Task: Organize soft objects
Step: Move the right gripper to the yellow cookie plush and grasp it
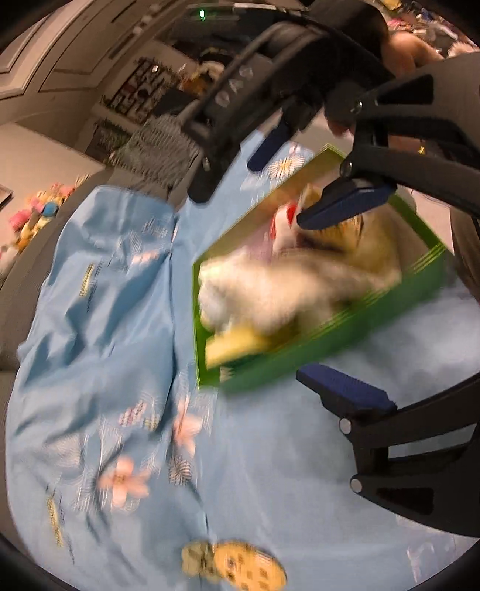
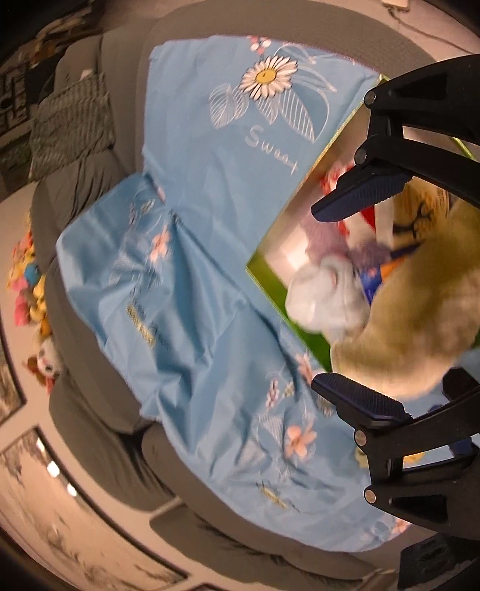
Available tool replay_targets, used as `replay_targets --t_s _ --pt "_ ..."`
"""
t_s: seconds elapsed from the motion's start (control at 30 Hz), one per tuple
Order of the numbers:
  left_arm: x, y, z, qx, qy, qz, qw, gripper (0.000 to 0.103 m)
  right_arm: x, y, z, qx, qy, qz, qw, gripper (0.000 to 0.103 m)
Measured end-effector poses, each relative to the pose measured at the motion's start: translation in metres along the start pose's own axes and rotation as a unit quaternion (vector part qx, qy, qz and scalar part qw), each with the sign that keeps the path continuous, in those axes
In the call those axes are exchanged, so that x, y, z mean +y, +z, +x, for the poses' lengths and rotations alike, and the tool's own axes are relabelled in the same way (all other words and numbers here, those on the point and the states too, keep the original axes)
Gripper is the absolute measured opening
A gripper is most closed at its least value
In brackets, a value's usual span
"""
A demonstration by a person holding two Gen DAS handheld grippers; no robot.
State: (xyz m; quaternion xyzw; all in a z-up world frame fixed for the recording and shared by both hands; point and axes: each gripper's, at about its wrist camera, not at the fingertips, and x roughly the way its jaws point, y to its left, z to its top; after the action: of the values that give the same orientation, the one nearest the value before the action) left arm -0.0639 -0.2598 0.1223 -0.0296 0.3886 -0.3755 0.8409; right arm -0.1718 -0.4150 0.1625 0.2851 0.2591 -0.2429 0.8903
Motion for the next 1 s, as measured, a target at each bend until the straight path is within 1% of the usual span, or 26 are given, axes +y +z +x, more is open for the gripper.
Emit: replay_targets --t_s 0.07,0.17,0.33,0.43,0.5,0.57,0.63,0.67,0.7,0.77,0.8,0.83,0.87,0.9,0.93,1.0 --pt "0.013 -0.002 -0.011 -0.011 0.025 -0.005 0.9996 0.076 0.012 -0.002 -0.001 -0.004 0.014 -0.015 1.0 0.087" --pt "0.044 -0.007 -0.03 -0.021 0.059 -0.031 0.9976 0.076 0.036 -0.01 -0.004 -0.008 0.033 -0.045 0.998 0.092" --pt "0.09 -0.02 -0.065 -0.036 0.103 -0.071 0.9914 0.079 0.079 -0.03 -0.007 -0.005 0.072 -0.098 0.993 0.093" --pt "0.122 -0.03 -0.084 -0.045 0.14 -0.089 0.9852 0.082 0.105 -0.048 -0.008 0.004 0.087 -0.125 0.988 0.093" --pt "0.146 -0.039 -0.095 -0.045 0.163 -0.101 0.9805 0.083 0.125 -0.062 -0.008 0.002 0.095 -0.152 0.984 0.093" --pt "0.174 -0.048 -0.103 -0.043 0.191 -0.118 0.9735 0.083 0.141 -0.077 -0.007 -0.003 0.094 -0.171 0.981 0.096" --pt "0.195 -0.057 -0.11 -0.041 0.21 -0.139 0.967 0.083 0.159 -0.092 0.004 0.014 0.092 -0.188 0.978 0.097" --pt "0.209 -0.062 -0.114 -0.043 0.217 -0.158 0.9624 0.083 0.168 -0.1 0.011 0.03 0.095 -0.194 0.976 0.097" --pt "0.226 -0.069 -0.118 -0.049 0.223 -0.182 0.9565 0.083 0.177 -0.108 0.023 0.055 0.103 -0.199 0.973 0.097" --pt "0.245 -0.077 -0.121 -0.055 0.23 -0.211 0.9485 0.083 0.193 -0.121 0.048 0.104 0.121 -0.199 0.967 0.097" --pt "0.254 -0.08 -0.122 -0.053 0.234 -0.224 0.9444 0.083 0.203 -0.13 0.068 0.141 0.128 -0.193 0.963 0.097" --pt "0.26 -0.081 -0.123 -0.05 0.238 -0.233 0.9414 0.083 0.209 -0.135 0.08 0.162 0.126 -0.187 0.961 0.097" --pt "0.267 -0.084 -0.124 -0.045 0.245 -0.242 0.9377 0.083 0.216 -0.142 0.094 0.18 0.113 -0.181 0.96 0.097" --pt "0.272 -0.086 -0.127 -0.041 0.252 -0.248 0.9346 0.083 0.226 -0.149 0.106 0.189 0.1 -0.181 0.96 0.097" --pt "0.273 -0.085 -0.128 -0.042 0.255 -0.25 0.9331 0.083 0.233 -0.155 0.113 0.192 0.099 -0.184 0.959 0.097" --pt "0.279 -0.089 -0.133 -0.046 0.27 -0.258 0.9266 0.083 0.256 -0.168 0.137 0.212 0.113 -0.189 0.952 0.097"
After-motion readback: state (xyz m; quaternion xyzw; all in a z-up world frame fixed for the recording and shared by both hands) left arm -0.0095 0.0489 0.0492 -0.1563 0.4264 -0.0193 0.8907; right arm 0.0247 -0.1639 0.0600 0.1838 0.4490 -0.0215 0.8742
